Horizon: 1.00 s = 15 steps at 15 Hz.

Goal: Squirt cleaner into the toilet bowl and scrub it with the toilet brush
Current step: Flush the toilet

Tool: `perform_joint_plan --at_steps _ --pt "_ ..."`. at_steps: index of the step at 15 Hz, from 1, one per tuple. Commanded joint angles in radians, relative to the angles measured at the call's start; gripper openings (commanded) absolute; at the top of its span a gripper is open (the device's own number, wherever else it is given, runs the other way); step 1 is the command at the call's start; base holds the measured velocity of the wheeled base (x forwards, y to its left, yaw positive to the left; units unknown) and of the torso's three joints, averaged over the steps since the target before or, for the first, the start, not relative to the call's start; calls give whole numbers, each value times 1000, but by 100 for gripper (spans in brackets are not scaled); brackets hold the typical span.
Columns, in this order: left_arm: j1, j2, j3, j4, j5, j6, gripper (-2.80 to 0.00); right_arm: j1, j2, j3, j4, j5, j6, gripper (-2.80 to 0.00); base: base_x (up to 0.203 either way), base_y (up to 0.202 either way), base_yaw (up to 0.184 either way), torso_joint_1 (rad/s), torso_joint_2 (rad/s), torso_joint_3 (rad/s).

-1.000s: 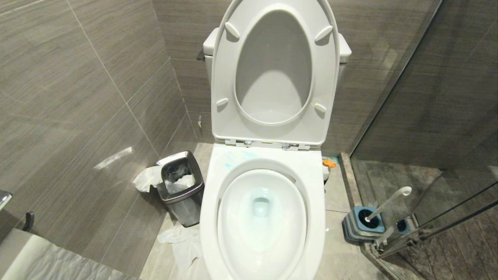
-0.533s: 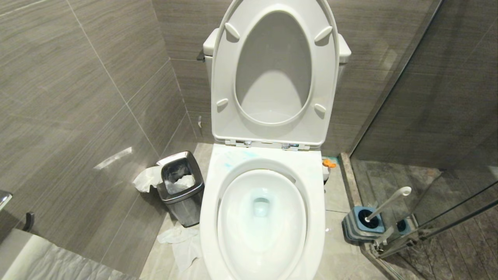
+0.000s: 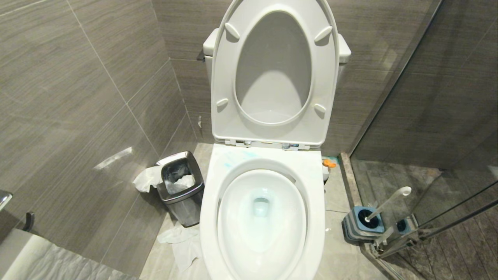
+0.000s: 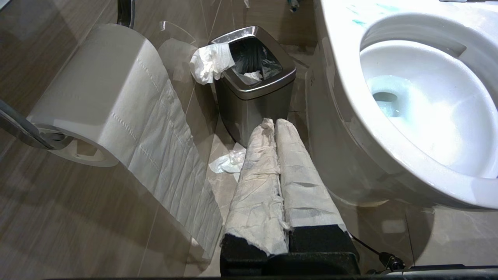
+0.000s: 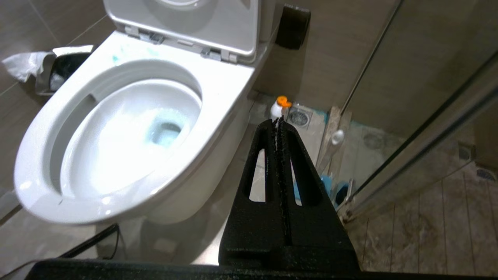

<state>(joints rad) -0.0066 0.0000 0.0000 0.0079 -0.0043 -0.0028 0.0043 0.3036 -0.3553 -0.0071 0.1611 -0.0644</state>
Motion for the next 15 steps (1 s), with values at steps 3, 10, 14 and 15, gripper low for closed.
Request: perform_joint_plan --at_steps 3,10,14,15 --pt "0 0 2 0 0 0 -280 2 -212 75 115 -7 19 -280 0 0 0 0 0 0" --pt "0 0 0 0 0 0 -280 2 -304 265 106 -48 27 -280 0 0 0 0 0 0" --pt "0 0 0 0 0 0 -280 2 -304 333 62 -146 16 -280 0 0 0 0 0 0" --pt "0 0 0 0 0 0 -280 2 -304 343 36 -157 16 -280 0 0 0 0 0 0"
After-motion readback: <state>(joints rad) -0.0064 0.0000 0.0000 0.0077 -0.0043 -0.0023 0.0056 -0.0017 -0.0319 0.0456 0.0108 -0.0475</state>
